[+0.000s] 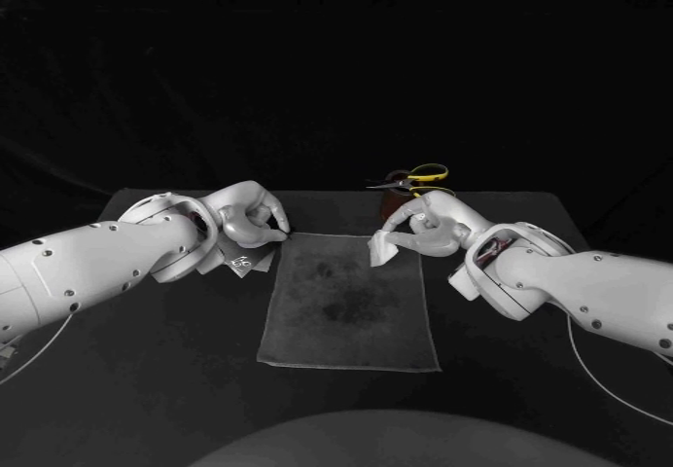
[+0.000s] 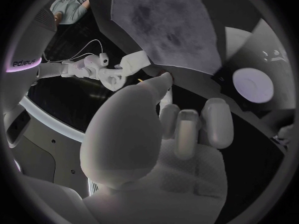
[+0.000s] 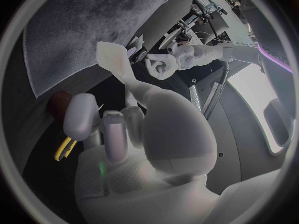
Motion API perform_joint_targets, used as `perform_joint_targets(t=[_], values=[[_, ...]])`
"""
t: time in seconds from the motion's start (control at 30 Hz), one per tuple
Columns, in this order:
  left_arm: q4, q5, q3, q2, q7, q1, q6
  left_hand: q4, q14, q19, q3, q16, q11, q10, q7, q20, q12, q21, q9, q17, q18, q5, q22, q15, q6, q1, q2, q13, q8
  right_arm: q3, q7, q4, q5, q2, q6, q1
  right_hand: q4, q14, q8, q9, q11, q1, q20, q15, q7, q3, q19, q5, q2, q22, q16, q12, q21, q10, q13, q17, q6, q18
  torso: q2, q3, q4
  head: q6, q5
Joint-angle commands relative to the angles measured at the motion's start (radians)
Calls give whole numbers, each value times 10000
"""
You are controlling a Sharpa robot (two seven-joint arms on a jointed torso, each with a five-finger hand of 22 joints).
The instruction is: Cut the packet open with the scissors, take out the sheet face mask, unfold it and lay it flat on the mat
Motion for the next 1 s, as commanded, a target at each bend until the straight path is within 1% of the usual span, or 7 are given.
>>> perform_joint_targets(t=[0.03, 0.07, 0.23, 0.47, 0.67, 0.93, 1.0], values=[[-881, 622, 10, 13, -110, 137, 122, -6, 863, -5, 88, 39, -44, 50, -60, -56, 57, 12, 114, 2057, -117, 1, 12, -98, -5, -114, -3, 27, 64, 5, 3, 21, -75, 8, 105, 6, 9, 947, 31, 346, -72, -34, -4, -32, -7, 45, -42, 62, 74, 8, 70, 3, -28, 412, 1529, 2126, 44, 185, 24, -9, -18, 288, 575], [-1242, 677, 12, 30, -87, 178, 103, -6, 863, -5, 88, 39, -44, 50, -60, -56, 57, 12, 114, 2057, -117, 1, 12, -98, -5, -114, -3, 27, 64, 5, 2, 28, -75, 5, 106, 6, 9, 947, 31, 346, -72, -34, -4, -32, -7, 45, -42, 62, 74, 8, 70, 3, -28, 412, 1529, 2126, 44, 185, 26, -11, -16, 359, 766], [-3040, 900, 53, 210, 21, 312, 85, -47, 871, 12, 167, 41, -53, 66, -63, -66, 55, 21, 125, 2080, -121, 2, 33, -109, -5, -129, -31, 40, 103, 5, -4, 53, -74, -17, 104, 6, 9, 947, 31, 346, -72, -34, -4, -32, -7, 45, -42, 62, 74, 8, 70, 3, -28, 412, 1529, 2126, 44, 185, 37, -6, -23, 506, 1282], [-5155, 971, 75, 551, 181, 387, 260, -77, 865, 10, 217, 37, -55, 45, -64, -73, 37, 19, 131, 2058, -119, 3, 26, -114, -11, -146, -65, 0, 127, 5, -9, 75, -72, -52, 97, 6, 9, 947, 31, 346, -72, -34, -4, -32, -7, 45, -42, 62, 74, 8, 70, 3, -28, 412, 1529, 2126, 44, 185, 24, -4, -29, 590, 1710], [-6451, 987, 78, 855, 95, 400, 617, -85, 861, 5, 238, 34, -56, -12, -65, -76, 4, 16, 134, 2044, -118, 3, 19, -115, -14, -172, -91, -91, 139, 5, -11, 76, -72, -49, 100, 6, 9, 947, 31, 346, -72, -34, -4, -32, -7, 45, -42, 62, 74, 8, 70, 3, -28, 412, 1529, 2126, 44, 185, 16, -4, -23, 655, 2095], [-7319, 648, 69, 1147, -32, 360, 1193, -105, 855, 0, 265, 31, -60, -44, -69, -78, -17, 12, 135, 2023, -116, 2, 11, -117, -22, -174, -107, -141, 148, 5, -11, 78, -70, -58, 104, 6, 9, 947, 31, 346, -72, -34, -4, -32, -7, 45, -42, 62, 74, 8, 70, 3, -28, 412, 1529, 2126, 44, 185, 21, -1, -19, 651, 2490], [-7440, 587, 66, 1207, -62, 328, 1267, -111, 837, -29, 291, 21, -58, -179, -65, -79, -90, -6, 134, 1968, -108, 2, -29, -117, -45, -200, -122, -344, 150, 5, -9, 83, -70, -55, 105, 6, 9, 947, 31, 346, -72, -34, -4, -32, -7, 45, -42, 62, 74, 8, 70, 3, -28, 412, 1529, 2126, 44, 185, 21, -2, -22, 731, 2637]])
